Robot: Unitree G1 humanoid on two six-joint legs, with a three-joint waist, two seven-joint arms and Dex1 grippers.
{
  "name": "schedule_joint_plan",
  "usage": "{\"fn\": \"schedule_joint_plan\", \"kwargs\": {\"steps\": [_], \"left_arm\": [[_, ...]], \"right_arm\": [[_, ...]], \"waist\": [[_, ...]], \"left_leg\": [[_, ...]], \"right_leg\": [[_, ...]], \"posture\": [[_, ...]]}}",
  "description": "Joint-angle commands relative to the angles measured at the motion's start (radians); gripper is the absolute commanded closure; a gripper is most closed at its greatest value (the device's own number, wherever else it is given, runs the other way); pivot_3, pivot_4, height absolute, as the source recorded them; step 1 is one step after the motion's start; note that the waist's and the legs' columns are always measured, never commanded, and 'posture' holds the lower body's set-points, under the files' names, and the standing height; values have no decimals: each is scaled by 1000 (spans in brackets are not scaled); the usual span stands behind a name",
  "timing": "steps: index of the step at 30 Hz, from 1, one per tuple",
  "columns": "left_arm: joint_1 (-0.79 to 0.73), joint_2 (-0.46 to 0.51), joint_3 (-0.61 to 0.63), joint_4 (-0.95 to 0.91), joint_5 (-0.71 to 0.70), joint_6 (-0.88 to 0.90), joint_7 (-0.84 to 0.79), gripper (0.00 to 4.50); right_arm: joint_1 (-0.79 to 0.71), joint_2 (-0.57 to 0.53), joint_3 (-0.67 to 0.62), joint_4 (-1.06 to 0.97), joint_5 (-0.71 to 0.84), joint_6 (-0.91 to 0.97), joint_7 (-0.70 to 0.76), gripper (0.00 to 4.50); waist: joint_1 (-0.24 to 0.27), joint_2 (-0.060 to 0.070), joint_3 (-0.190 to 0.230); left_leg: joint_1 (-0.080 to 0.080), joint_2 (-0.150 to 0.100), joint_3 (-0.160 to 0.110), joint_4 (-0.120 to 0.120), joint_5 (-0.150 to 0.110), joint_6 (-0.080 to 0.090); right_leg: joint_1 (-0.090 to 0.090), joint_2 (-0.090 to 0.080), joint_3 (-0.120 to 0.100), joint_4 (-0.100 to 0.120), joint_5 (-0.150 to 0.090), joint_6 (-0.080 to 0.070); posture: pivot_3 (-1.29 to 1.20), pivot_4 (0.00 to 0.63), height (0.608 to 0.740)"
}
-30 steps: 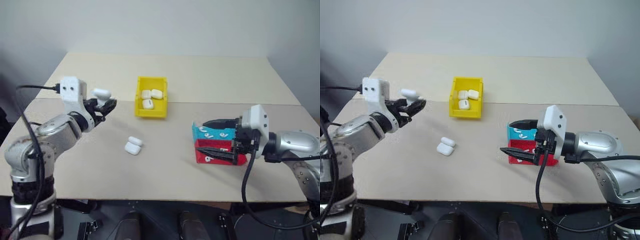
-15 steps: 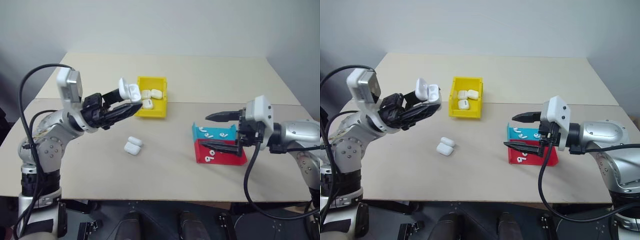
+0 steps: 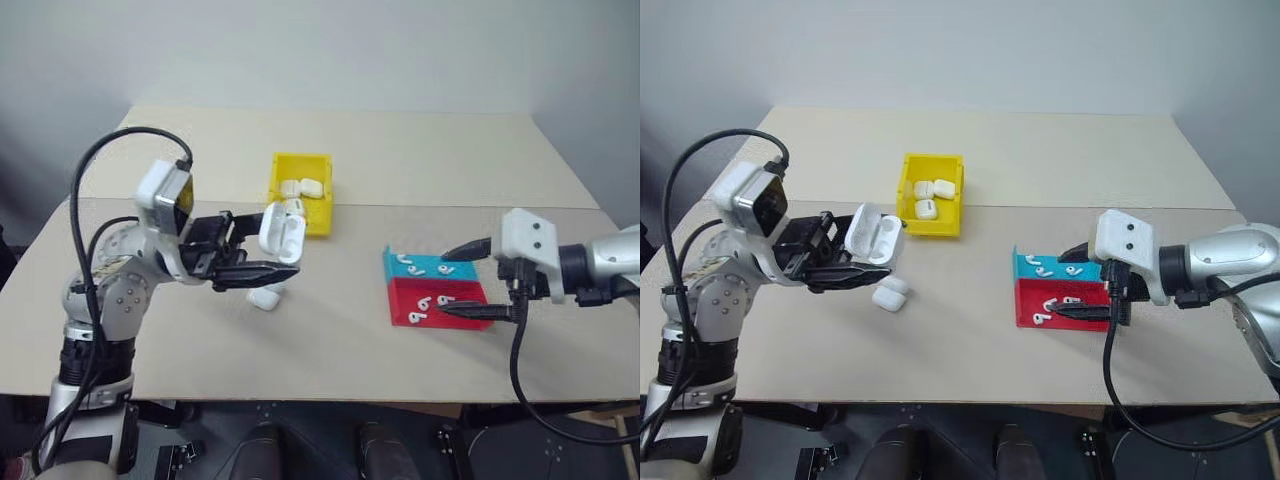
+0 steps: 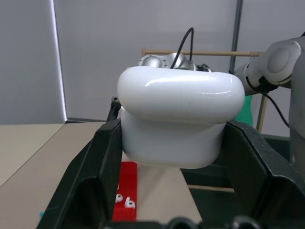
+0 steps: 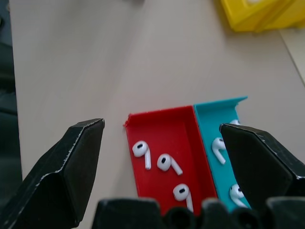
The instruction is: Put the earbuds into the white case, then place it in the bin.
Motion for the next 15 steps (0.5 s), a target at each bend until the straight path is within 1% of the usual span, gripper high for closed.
{"fn": "schedule_joint_plan", "kwargs": {"steps": [1, 4, 6, 9, 11, 15], "left_arm": [[7, -13, 4, -41, -14, -1, 23, 1676], [17, -24, 0, -47, -9, -3, 44, 1676], [23, -28, -2, -58, -10, 0, 56, 1676], [39, -33, -2, -69, -14, 0, 68, 1676], [48, -36, -3, -78, -16, 1, 76, 1676], [63, -42, -6, -91, -24, 6, 91, 1676]], "right_arm": [[-46, -25, 43, 39, -61, -16, 33, 0], [-88, -27, 122, 79, -125, -46, 88, 0], [-95, -28, 142, 94, -151, -78, 115, 0], [-132, -17, 207, 137, -230, -132, 150, 548], [-151, -8, 221, 160, -252, -158, 170, 1154], [-214, 30, 280, 192, -310, -229, 226, 1154]], "waist": [[-2, 0, 0], [-4, 0, 0], [-5, 0, 0], [-8, 0, 0], [-10, 0, 0], [-11, 0, 0]], "left_leg": [[0, 0, 0, 0, 0, 0], [0, 0, 0, 0, 0, 0], [0, 0, 0, 0, 0, 0], [0, 0, 0, 0, 0, 0], [0, 0, 0, 0, 0, 0], [0, 0, 0, 0, 0, 1]], "right_leg": [[0, 0, 0, 0, 0, 0], [0, 0, 0, 0, 0, 0], [0, 0, 0, 0, 0, 0], [0, 0, 0, 0, 0, 0], [0, 0, 0, 0, 0, 0], [0, 0, 0, 0, 0, 0]], "posture": [[0, 150, 740], [0, 150, 740], [0, 150, 740], [0, 150, 740], [0, 150, 740], [0, 150, 740]]}}
